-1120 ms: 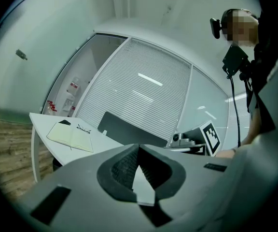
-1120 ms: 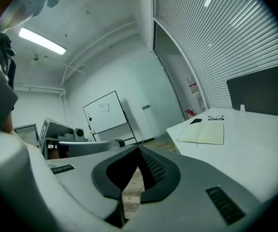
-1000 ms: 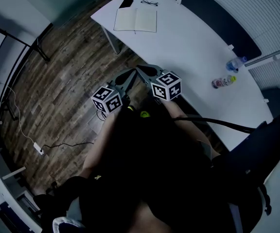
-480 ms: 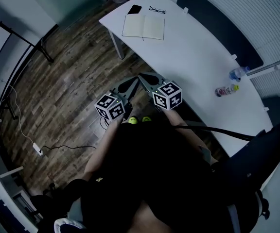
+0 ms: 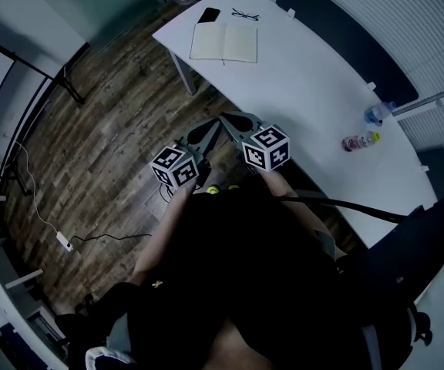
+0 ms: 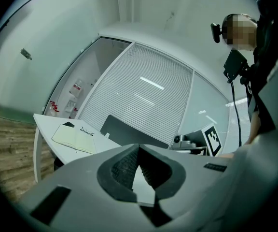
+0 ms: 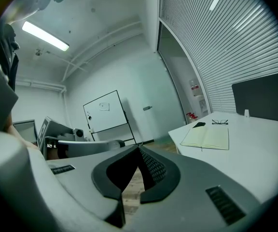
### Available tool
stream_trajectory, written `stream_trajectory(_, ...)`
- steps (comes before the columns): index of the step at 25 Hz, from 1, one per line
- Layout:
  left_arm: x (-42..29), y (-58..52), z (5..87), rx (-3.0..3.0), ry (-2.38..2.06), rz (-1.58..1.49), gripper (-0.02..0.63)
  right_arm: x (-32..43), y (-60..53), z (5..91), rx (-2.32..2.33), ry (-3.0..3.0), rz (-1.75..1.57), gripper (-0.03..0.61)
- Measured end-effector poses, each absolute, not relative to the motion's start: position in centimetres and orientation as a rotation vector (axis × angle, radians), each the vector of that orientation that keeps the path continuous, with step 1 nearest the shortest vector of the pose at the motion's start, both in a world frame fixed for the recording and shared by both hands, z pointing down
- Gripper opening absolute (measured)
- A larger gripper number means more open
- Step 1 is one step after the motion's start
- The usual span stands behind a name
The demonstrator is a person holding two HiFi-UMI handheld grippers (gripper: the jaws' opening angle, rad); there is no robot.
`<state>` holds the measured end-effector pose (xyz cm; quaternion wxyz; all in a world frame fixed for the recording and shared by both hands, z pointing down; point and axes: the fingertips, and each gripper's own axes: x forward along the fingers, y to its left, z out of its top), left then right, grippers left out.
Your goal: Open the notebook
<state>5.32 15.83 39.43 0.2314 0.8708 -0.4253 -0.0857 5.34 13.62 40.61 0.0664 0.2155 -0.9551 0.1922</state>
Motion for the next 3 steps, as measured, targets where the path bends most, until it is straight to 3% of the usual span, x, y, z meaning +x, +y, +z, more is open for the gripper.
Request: stream_trajectory(3,5.72,15.41,39.62,2.387,-1.168,-0.237,0.014,5.72,13.20,40.81,0.642,-2.884,0.588,-0.015)
